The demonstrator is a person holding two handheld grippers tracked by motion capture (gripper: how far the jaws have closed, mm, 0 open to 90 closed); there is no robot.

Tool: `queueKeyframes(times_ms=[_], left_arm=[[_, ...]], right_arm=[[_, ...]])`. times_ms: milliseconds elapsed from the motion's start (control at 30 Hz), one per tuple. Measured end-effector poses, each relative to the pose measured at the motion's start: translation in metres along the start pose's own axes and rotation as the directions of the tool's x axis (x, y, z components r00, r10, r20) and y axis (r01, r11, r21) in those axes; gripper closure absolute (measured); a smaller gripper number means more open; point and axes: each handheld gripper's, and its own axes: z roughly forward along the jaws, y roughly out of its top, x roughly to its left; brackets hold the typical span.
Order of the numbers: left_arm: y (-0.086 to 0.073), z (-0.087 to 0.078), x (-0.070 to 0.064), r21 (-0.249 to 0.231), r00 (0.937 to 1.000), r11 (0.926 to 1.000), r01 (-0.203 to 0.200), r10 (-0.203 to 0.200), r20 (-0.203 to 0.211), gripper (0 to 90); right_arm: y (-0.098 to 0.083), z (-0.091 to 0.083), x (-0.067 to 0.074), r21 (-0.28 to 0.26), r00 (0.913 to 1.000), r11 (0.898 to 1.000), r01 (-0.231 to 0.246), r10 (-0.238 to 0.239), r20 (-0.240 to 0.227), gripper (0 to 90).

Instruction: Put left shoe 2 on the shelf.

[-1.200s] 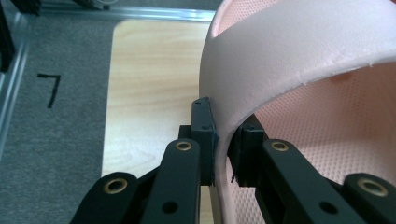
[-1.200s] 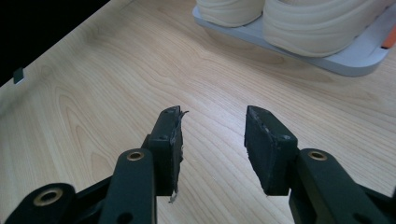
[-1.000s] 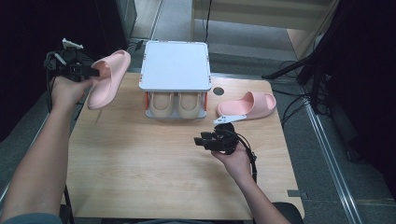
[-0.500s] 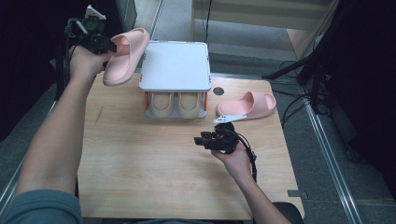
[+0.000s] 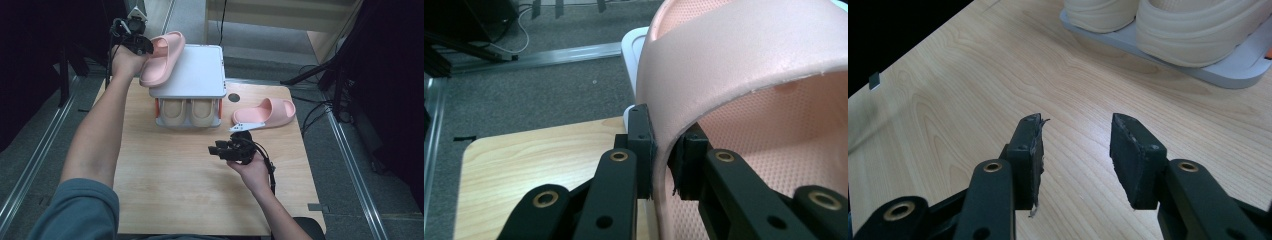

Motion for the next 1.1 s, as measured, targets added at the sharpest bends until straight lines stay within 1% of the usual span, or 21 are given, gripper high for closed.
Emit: queueKeyframes(times_ms=[33, 100, 233, 267, 300, 333, 433, 533, 567, 633, 667, 700, 733, 833, 933, 967, 1000, 1033, 1067, 1100], left_arm=[[0.000, 0.000, 0.000, 0.000, 1.0000, 1.0000, 0.000, 0.000, 0.000, 81.0], [0.001, 0.007, -0.004, 0.001, 0.9999, 1.0000, 0.009, -0.009, -0.004, 80.9], [0.003, 0.011, -0.009, 0.007, 1.0000, 1.0000, -0.002, 0.002, -0.005, 80.4], [0.004, 0.015, -0.012, 0.018, 0.9998, 0.9998, -0.010, 0.011, -0.015, 80.3], [0.004, 0.015, -0.012, 0.018, 0.9998, 0.9998, -0.010, 0.011, -0.015, 80.3], [0.004, 0.017, -0.014, 0.020, 0.9997, 0.9997, -0.011, 0.012, -0.023, 80.3], [0.004, 0.018, -0.014, 0.013, 0.9997, 0.9999, -0.004, 0.004, -0.024, 79.8], [0.004, 0.018, -0.016, 0.018, 0.9997, 0.9998, -0.011, 0.012, -0.021, 78.5], [0.004, 0.018, -0.018, 0.027, 0.9997, 0.9994, -0.019, 0.020, -0.015, 76.9], [0.004, 0.018, -0.018, 0.028, 0.9998, 0.9994, -0.019, 0.019, -0.007, 74.6], [0.002, 0.017, -0.019, 0.033, 0.9998, 0.9993, -0.018, 0.017, 0.008, 73.6], [0.002, 0.017, -0.019, 0.033, 0.9998, 0.9993, -0.018, 0.017, 0.008, 72.4], [0.001, 0.017, -0.021, 0.041, 0.9996, 0.9989, -0.021, 0.020, 0.019, 70.5], [0.001, 0.016, -0.022, 0.048, 0.9996, 0.9985, -0.025, 0.024, 0.015, 68.3], [0.001, 0.013, -0.023, 0.057, 0.9993, 0.9981, -0.024, 0.022, 0.031, 66.1], [0.000, 0.013, -0.022, 0.055, 0.9990, 0.9982, -0.021, 0.019, 0.040, 65.3], [0.000, 0.013, -0.022, 0.055, 0.9990, 0.9982, -0.021, 0.019, 0.040, 63.9], [0.000, 0.012, -0.022, 0.055, 0.9985, 0.9983, -0.018, 0.015, 0.052, 63.9], [-0.003, 0.010, -0.021, 0.042, 0.9974, 0.9988, -0.023, 0.020, 0.069, 60.6], [-0.003, 0.010, -0.021, 0.042, 0.9974, 0.9988, -0.023, 0.020, 0.069, 58.3]], right_arm=[[0.000, 0.000, 0.000, 0.000, 1.0000, 1.000, 0.002, -0.002, -0.001, 57.6], [-0.001, -0.001, -0.001, 0.000, 1.0000, 1.000, -0.003, 0.003, 0.000, 57.6], [-0.001, -0.002, -0.002, -0.002, 1.0000, 1.000, -0.010, 0.010, 0.001, 57.6], [-0.001, -0.002, -0.002, -0.003, 1.0000, 1.000, -0.007, 0.007, 0.002, 57.6], [-0.001, -0.002, -0.002, -0.003, 1.0000, 1.000, -0.007, 0.007, 0.002, 57.6], [-0.002, -0.002, -0.002, -0.002, 1.0000, 1.000, -0.006, 0.006, 0.005, 57.6], [-0.003, -0.003, -0.001, -0.001, 0.9999, 1.000, -0.008, 0.008, 0.009, 57.6], [-0.003, -0.003, -0.001, -0.003, 0.9999, 1.000, -0.007, 0.007, 0.008, 57.6], [-0.003, -0.003, -0.001, -0.002, 0.9999, 1.000, -0.008, 0.008, 0.009, 57.6], [-0.004, -0.002, -0.001, 0.000, 0.9999, 1.000, -0.009, 0.009, 0.011, 57.6], [-0.004, -0.002, -0.001, 0.001, 0.9999, 1.000, -0.007, 0.007, 0.011, 57.6], [-0.004, -0.002, -0.001, 0.001, 0.9999, 1.000, -0.007, 0.007, 0.011, 57.6], [-0.004, -0.002, -0.001, 0.004, 0.9999, 1.000, -0.008, 0.008, 0.009, 57.6], [-0.003, -0.002, -0.001, 0.002, 0.9999, 1.000, -0.009, 0.009, 0.008, 57.6], [-0.003, -0.001, -0.001, 0.000, 0.9999, 1.000, -0.011, 0.011, 0.011, 57.5], [-0.003, -0.001, -0.002, 0.001, 0.9999, 1.000, -0.011, 0.011, 0.012, 57.5], [-0.003, -0.001, -0.001, 0.001, 0.9999, 1.000, -0.010, 0.010, 0.011, 57.5], [-0.003, -0.001, -0.001, 0.001, 0.9999, 1.000, -0.010, 0.010, 0.011, 57.5], [-0.003, -0.001, -0.001, 0.004, 0.9999, 1.000, -0.009, 0.009, 0.010, 57.5], [-0.003, -0.001, -0.001, 0.005, 0.9999, 1.000, -0.006, 0.006, 0.009, 57.5]])
